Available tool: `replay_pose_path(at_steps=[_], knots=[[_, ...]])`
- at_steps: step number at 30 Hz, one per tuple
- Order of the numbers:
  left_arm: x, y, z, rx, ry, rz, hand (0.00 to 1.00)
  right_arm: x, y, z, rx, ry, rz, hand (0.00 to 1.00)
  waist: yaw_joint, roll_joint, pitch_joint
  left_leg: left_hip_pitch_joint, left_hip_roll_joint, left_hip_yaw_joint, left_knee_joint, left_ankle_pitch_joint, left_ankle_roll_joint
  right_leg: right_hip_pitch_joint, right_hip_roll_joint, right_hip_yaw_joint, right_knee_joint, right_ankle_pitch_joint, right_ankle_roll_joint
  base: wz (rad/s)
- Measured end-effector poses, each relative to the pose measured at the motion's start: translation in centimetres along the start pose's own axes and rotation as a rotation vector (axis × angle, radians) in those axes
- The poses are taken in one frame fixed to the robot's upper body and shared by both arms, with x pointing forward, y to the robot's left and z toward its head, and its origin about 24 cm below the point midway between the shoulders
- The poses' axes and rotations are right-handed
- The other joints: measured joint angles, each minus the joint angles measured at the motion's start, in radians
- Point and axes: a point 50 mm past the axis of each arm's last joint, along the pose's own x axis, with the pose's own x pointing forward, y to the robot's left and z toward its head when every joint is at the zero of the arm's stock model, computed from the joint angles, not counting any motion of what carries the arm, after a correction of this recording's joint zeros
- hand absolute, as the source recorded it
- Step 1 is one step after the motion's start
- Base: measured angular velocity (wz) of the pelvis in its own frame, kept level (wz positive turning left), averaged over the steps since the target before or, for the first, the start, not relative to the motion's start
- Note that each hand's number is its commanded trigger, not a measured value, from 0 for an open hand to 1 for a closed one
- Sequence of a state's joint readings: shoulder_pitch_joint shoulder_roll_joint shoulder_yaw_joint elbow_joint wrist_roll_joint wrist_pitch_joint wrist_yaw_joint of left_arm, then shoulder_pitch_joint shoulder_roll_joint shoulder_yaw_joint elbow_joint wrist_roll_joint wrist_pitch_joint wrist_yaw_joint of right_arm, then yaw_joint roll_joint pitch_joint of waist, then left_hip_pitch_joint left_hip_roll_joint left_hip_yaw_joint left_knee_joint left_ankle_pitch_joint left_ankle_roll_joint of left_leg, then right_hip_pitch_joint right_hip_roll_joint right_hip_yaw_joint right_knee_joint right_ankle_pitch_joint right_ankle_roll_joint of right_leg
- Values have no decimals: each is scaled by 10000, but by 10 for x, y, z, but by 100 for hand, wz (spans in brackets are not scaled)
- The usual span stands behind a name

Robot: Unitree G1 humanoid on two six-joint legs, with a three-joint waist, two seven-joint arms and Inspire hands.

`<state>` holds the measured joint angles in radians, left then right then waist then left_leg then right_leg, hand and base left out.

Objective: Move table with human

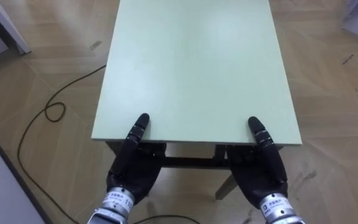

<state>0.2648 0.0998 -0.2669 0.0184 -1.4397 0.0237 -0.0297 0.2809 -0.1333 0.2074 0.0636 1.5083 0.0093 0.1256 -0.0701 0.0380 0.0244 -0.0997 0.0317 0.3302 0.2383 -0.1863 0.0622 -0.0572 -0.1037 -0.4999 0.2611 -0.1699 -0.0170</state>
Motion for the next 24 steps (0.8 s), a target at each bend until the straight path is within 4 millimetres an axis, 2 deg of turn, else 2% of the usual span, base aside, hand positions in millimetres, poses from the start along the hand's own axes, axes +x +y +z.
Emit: replay_pose_path(at_steps=[4, 6, 8, 9, 12, 14, 15, 17, 19, 21, 24], knots=[[-5, 6, 1, 170, -123, 245, 100, 0, 0, -3, -228, 90, -33, 100, 174, -13, -4, 1, -287, -255, -35, 21, 238, -167, -351, 112, 542, -121, 239, 21], [-6, 7, 1, 161, -120, 283, 100, 0, 0, -3, -237, 93, -45, 100, 223, -38, -5, 34, -389, -393, -27, 17, 297, -180, -473, 370, 800, -175, 328, 39], [-7, 8, -3, 59, -72, 339, 100, -2, -2, 1, -402, 104, -120, 100, 146, -72, -14, 60, -630, -751, 30, 0, 435, -178, -679, 820, 1290, -362, 622, 59], [-7, 8, -3, 36, -62, 339, 100, -2, -2, 1, -414, 103, -133, 100, 110, -75, -15, 56, -676, -812, 47, -4, 483, -176, -689, 907, 1380, -394, 672, 66], [-7, 8, -6, 36, -19, 326, 100, -3, -3, 1, -413, 93, -156, 100, -126, -122, -14, 68, -933, -1321, 28, 50, 614, -88, -711, 1684, 1546, -475, 776, 62], [-9, 9, -6, 104, -31, 398, 100, -5, -5, -1, -288, 125, -314, 100, -192, -300, -10, 162, -1116, -1748, 2, 89, 682, 99, -686, 2285, 1525, -602, 922, 51], [-9, 10, -6, 137, -36, 417, 100, -7, -6, -2, -259, 135, -365, 100, -215, -344, -7, 171, -1154, -1855, 21, 89, 682, 164, -667, 2415, 1472, -628, 933, 58], [-13, 11, -6, 176, -120, 412, 100, -11, -9, -4, -123, 127, -450, 100, -311, -454, -1, 156, -1267, -2229, 42, 91, 685, 513, -493, 2963, 876, -633, 931, 51], [-13, 12, -6, 136, -191, 444, 100, -10, -8, -5, -108, 135, -437, 100, -276, -477, 11, 106, -1314, -2322, 49, 113, 698, 731, -448, 3133, 564, -638, 941, 26], [-13, 12, -5, 146, -212, 453, 100, -10, -8, -5, -108, 144, -424, 100, -97, -516, 8, 77, -1312, -2328, 58, 124, 683, 868, -390, 3216, 251, -633, 946, 10], [-15, 14, -6, 100, -215, 579, 100, -9, -8, -5, -172, 164, -510, 100, -27, -564, 7, 58, -1328, -2420, 157, 121, 672, 1184, -317, 3235, -195, -589, 974, 23]])
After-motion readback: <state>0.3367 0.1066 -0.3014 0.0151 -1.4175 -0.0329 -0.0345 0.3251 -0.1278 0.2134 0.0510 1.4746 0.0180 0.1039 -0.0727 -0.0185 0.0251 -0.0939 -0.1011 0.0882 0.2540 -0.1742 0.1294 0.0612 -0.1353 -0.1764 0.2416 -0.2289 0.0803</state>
